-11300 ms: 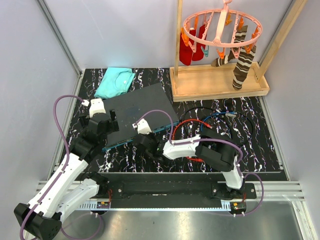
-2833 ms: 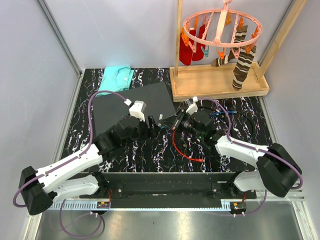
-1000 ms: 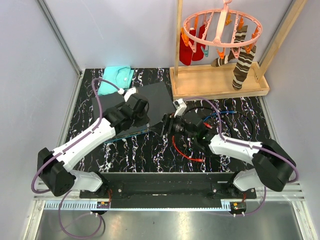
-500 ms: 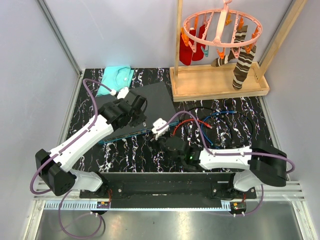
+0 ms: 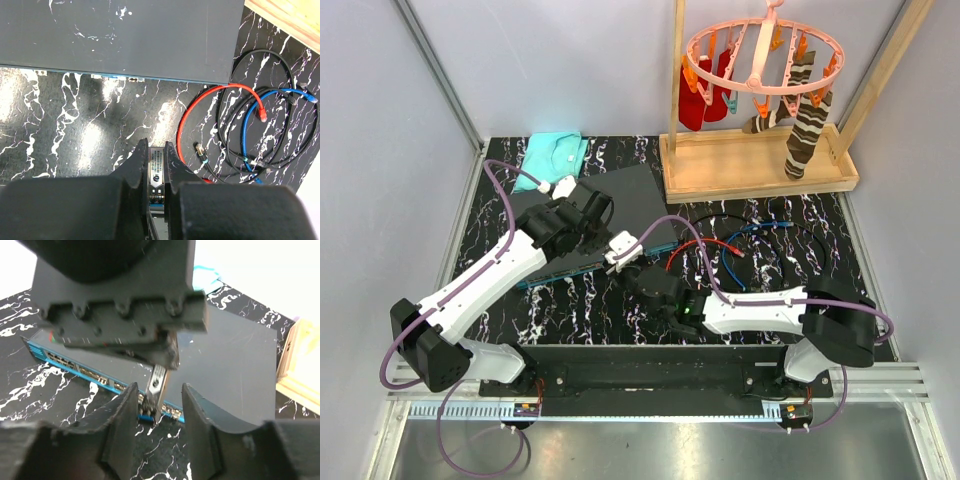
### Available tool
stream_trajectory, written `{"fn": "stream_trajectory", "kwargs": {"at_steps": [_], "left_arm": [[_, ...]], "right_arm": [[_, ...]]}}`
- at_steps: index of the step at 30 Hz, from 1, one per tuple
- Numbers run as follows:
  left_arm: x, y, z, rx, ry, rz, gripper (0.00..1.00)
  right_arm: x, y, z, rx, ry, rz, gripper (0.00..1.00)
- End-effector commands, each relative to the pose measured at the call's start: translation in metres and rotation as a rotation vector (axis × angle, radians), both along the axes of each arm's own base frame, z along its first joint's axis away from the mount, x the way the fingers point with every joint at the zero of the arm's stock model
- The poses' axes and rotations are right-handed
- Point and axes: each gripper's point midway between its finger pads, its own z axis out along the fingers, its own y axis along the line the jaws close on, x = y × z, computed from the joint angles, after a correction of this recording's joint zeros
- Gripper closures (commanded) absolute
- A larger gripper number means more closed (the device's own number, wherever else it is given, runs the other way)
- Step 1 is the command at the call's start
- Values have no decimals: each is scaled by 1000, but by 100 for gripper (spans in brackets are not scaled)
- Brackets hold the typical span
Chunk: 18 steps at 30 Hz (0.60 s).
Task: Insert the plug into the switch port
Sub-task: Pick up the plug from the center of the board.
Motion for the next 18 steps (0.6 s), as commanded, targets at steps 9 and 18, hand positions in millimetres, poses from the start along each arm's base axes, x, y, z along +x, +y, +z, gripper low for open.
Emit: {"fn": "stream_trajectory", "kwargs": {"at_steps": [9, 18], "left_arm": [[5, 11, 16, -2, -75, 43, 98], [10, 14, 18, 14, -87, 60, 97]], "right_arm": [[6, 9, 6, -27, 10, -49, 62], [-5, 11, -5, -54, 57, -25, 58]]}}
